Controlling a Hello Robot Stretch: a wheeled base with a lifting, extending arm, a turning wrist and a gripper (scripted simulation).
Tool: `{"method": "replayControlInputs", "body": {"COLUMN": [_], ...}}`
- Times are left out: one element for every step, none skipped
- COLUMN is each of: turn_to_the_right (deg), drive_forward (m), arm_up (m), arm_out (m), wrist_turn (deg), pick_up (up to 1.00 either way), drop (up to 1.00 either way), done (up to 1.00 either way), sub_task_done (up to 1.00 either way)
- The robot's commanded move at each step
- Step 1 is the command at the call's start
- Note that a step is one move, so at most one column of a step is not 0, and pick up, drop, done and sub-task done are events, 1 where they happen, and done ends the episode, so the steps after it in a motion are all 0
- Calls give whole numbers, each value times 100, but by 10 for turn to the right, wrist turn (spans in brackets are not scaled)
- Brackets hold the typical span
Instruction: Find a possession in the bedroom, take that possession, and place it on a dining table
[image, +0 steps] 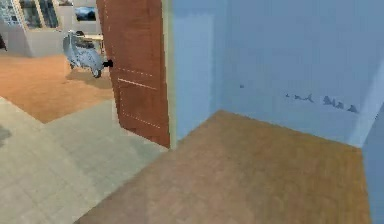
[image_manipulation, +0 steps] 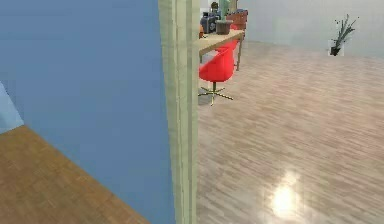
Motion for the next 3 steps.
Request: {"method": "replayControlInputs", "body": {"turn_to_the_right": [0,-390,0], "drive_forward": [20,0,100], "arm_up": [0,0,0], "arm_out": [0,0,0], "wrist_turn": [0,0,0], "pick_up": [0,0,0], "drop": [0,0,0], "done": [0,0,0], "sub_task_done": [0,0,0]}}
